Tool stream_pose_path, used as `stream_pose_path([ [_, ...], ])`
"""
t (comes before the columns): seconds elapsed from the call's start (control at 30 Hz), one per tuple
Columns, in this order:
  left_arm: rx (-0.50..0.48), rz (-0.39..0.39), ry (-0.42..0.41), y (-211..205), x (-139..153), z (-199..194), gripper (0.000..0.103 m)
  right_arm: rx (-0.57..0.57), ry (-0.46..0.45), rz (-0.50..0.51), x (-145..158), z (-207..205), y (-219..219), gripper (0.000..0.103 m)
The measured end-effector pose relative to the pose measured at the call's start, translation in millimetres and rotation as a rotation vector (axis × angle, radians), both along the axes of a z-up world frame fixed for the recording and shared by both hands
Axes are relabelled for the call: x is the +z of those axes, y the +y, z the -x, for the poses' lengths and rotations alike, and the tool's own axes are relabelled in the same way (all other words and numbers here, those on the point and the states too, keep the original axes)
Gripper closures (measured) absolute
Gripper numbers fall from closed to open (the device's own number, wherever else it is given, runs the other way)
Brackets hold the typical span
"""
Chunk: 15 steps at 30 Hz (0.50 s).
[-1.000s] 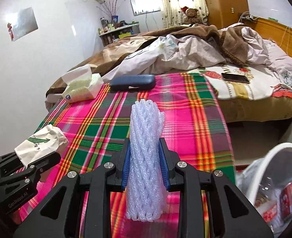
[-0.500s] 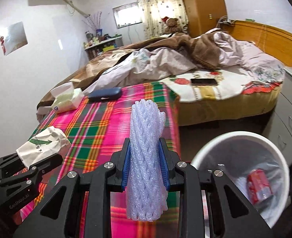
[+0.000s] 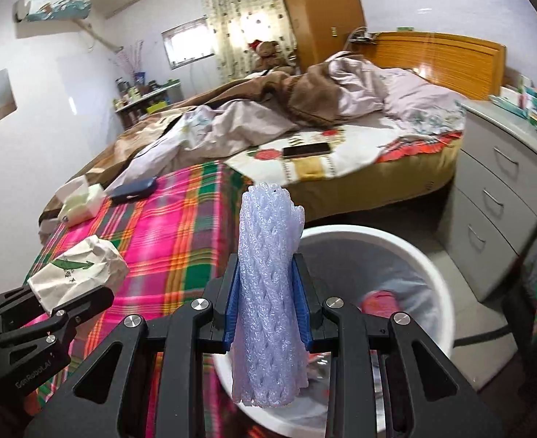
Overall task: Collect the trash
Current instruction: 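Carry the paper bag and foam net over the white bin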
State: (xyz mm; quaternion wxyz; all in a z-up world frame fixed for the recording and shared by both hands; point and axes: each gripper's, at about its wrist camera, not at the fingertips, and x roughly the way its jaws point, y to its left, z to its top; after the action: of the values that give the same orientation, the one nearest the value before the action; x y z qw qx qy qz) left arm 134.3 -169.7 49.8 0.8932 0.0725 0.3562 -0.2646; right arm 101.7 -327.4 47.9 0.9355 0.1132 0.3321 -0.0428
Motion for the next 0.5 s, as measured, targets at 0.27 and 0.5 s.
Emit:
stream_pose_path([
  [0.27,-0.081,-0.001,0.029,-50,-11,5,0.078,-0.085,0.048,-0.002,-12,13,-41,0.076],
  [0.5,-0.113,-0.008,0.065,-78,-27,5,0.078,-0.084,0.124,-0.015,-33,13,-60,0.076],
])
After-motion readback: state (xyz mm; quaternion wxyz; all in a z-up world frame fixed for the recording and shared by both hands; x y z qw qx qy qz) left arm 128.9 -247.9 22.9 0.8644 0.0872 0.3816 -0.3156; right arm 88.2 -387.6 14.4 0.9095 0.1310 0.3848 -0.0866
